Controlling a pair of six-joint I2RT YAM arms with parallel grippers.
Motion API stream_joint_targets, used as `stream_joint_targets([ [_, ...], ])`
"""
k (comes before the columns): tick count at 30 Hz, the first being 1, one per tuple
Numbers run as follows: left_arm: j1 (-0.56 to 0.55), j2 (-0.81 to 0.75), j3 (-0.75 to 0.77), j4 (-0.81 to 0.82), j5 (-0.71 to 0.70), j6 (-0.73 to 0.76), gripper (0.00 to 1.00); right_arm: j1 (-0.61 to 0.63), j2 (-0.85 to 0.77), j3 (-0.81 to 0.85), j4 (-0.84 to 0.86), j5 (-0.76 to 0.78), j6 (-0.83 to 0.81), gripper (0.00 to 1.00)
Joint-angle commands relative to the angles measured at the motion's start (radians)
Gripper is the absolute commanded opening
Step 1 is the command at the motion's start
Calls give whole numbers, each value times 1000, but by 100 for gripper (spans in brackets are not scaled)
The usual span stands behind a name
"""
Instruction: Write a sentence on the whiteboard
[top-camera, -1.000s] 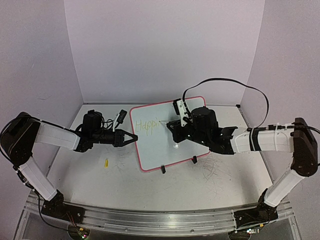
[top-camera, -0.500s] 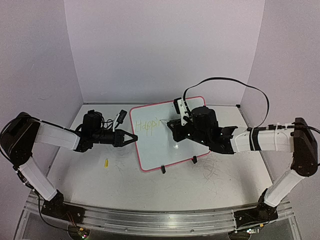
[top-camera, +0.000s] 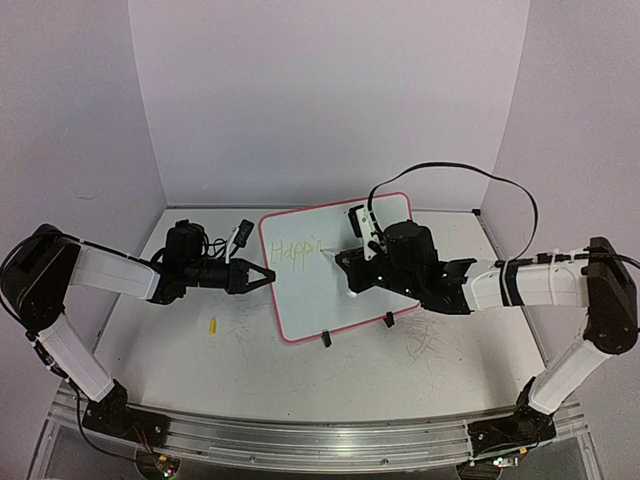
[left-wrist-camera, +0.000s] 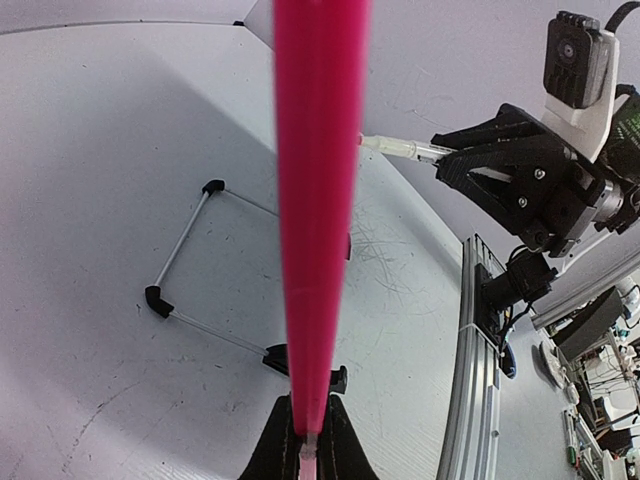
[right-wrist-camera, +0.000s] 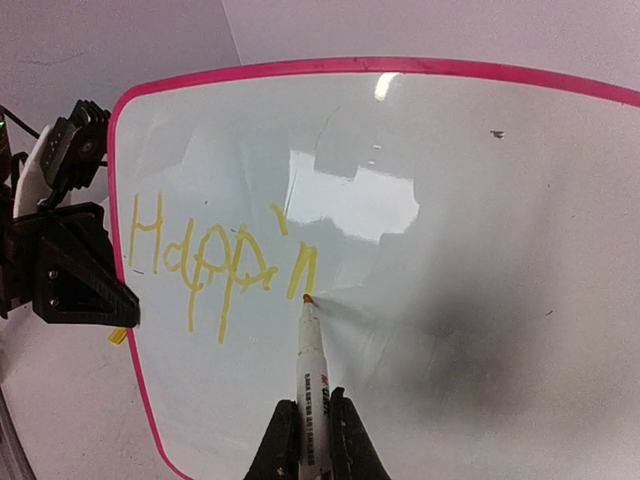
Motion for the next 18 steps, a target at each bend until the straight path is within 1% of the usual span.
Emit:
stream_joint_targets([
  [1,-5,-32,39,-1,9,18,0,0,-20,-2,-23,13,11,0],
  [5,-4,-30,39,-2,8,18,0,0,-37,25,-22,8,-5,0],
  [10,-4,-32,38,-2,6,18,0,-6,-76,17,-3,11,-10,0],
  [18,-4,-33,39,-4,8,21,0,-18,-42,35,9,-2,-17,0],
])
